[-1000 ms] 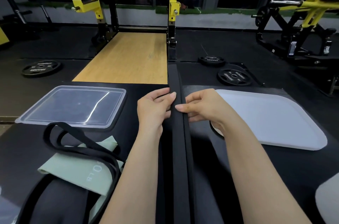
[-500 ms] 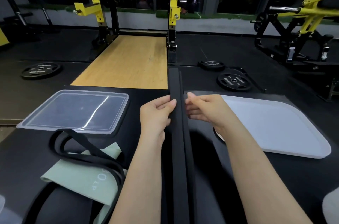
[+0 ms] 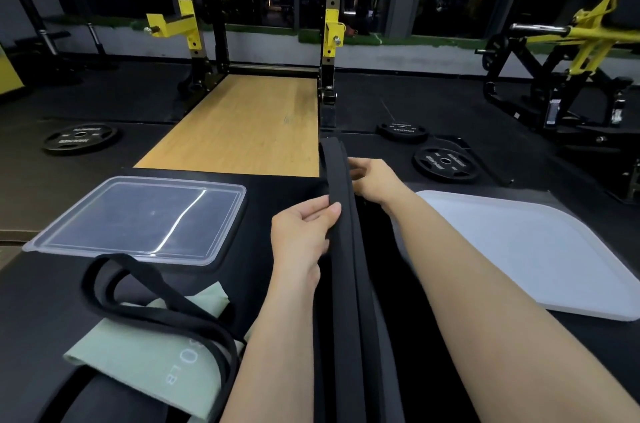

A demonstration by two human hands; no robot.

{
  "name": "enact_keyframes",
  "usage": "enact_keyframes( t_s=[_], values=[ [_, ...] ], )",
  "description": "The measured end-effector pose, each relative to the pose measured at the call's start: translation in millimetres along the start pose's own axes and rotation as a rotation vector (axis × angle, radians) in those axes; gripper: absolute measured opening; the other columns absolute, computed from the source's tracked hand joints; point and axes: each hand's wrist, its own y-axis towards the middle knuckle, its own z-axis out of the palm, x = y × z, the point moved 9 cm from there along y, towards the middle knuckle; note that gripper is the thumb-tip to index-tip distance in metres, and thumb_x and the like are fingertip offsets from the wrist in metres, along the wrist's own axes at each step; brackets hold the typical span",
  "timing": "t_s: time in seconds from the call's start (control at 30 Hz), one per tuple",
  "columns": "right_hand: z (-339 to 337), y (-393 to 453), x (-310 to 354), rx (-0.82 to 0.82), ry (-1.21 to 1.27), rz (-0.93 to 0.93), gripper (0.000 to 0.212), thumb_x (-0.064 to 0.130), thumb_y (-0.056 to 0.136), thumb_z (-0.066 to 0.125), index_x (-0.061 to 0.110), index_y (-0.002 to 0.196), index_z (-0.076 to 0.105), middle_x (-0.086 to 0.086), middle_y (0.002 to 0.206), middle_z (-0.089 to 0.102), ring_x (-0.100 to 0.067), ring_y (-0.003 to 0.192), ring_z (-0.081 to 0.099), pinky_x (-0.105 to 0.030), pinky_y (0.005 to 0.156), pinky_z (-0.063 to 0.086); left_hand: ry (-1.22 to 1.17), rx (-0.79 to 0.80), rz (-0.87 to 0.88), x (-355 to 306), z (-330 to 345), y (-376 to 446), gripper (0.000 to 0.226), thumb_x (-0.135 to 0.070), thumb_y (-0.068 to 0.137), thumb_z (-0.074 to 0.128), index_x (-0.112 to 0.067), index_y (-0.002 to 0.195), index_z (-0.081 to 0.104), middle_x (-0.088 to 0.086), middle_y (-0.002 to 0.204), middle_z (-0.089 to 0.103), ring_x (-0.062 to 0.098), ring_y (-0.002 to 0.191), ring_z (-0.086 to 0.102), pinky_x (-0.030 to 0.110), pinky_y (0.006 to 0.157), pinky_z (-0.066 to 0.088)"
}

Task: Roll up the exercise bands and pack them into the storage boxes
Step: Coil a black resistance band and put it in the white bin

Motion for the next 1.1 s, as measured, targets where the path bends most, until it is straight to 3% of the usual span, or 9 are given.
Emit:
enact_keyframes(
  t_s=[0.17,0.3,0.43,0.5,0.57,0.73,0.83,0.97,1.1],
  values=[
    [8.6,4.9,3.0,0.198,0.066,0.021,0.043,0.000,0.085,0.060,0.016,0.126,0.056,-0.010,0.107,0.063,-0.022,0.101,0.061,-0.028,0.080,0.049,0.011,0.014,-0.007,2.5,2.2,0.6,0.015,-0.006,0.082,0.069,-0.013,0.095,0.071,0.002,0.082,0.075,0.016,0.082,0.071,0.040,0.084,0.056],
    [-3.6,9.6,7.4,0.082,0.098,0.003,0.031,-0.003,0.084,0.059,0.014,0.109,0.063,-0.003,0.093,0.061,-0.017,0.082,0.059,-0.025,0.062,0.047,0.031,0.009,-0.018,6.4,2.8,2.4,0.019,-0.007,0.081,0.070,-0.011,0.100,0.071,0.004,0.088,0.075,0.019,0.089,0.070,0.044,0.089,0.054],
    [-30.5,15.9,16.2,-0.236,0.025,-0.047,0.013,-0.001,0.083,0.063,0.012,0.084,0.066,0.000,0.069,0.060,-0.006,0.049,0.055,-0.013,0.038,0.042,0.032,0.008,-0.018,9.0,3.2,3.6,0.020,-0.007,0.082,0.069,-0.011,0.101,0.070,0.005,0.088,0.074,0.019,0.089,0.070,0.044,0.090,0.053],
    [-38.3,20.1,14.2,-0.357,0.055,-0.051,0.013,0.002,0.080,0.064,0.014,0.077,0.065,-0.002,0.070,0.064,-0.008,0.054,0.062,-0.019,0.050,0.052,0.035,0.005,-0.019,10.8,2.5,4.8,0.021,-0.006,0.082,0.069,-0.011,0.102,0.069,0.005,0.090,0.074,0.019,0.090,0.069,0.044,0.090,0.053],
    [-37.7,23.7,10.2,-0.389,-0.021,-0.049,0.013,0.006,0.079,0.063,0.017,0.085,0.067,-0.006,0.090,0.069,-0.019,0.082,0.066,-0.026,0.068,0.052,0.044,-0.003,-0.026,14.3,1.0,6.1,0.021,-0.007,0.082,0.069,-0.011,0.103,0.068,0.005,0.092,0.073,0.018,0.092,0.069,0.043,0.091,0.053],
    [-13.8,22.8,19.5,-0.134,-0.431,-0.104,0.050,-0.001,0.089,0.050,0.012,0.137,0.045,-0.014,0.135,0.051,-0.029,0.124,0.047,-0.032,0.096,0.041,0.116,-0.057,-0.004,19.9,-2.2,9.0,0.024,-0.007,0.080,0.071,-0.010,0.104,0.069,0.005,0.092,0.073,0.018,0.093,0.069,0.040,0.090,0.054],
    [-15.2,11.8,32.4,-0.089,-0.585,-0.121,0.059,-0.008,0.087,0.040,0.012,0.142,0.035,-0.015,0.139,0.044,-0.031,0.122,0.046,-0.037,0.094,0.044,0.143,-0.067,0.004,20.6,-2.7,10.6,0.024,-0.008,0.079,0.072,-0.011,0.103,0.069,0.006,0.094,0.073,0.020,0.095,0.068,0.040,0.092,0.053],
    [-21.5,-13.8,31.3,-0.125,-0.564,-0.102,0.050,0.002,0.092,0.047,0.015,0.139,0.041,-0.009,0.141,0.044,-0.028,0.120,0.049,-0.033,0.092,0.043,0.161,-0.084,0.014,18.8,-3.3,9.6,0.026,-0.009,0.080,0.072,-0.010,0.106,0.069,0.004,0.094,0.073,0.018,0.095,0.068,0.039,0.092,0.053],
    [-25.2,-61.2,16.9,-0.208,-0.314,-0.028,0.026,0.029,0.090,0.062,0.008,0.105,0.063,-0.012,0.105,0.066,-0.027,0.092,0.065,-0.034,0.082,0.053,0.139,-0.101,0.005,15.8,-4.4,6.3,0.027,-0.008,0.080,0.072,-0.010,0.107,0.068,0.005,0.096,0.071,0.017,0.095,0.067,0.037,0.093,0.053]
  ],
)
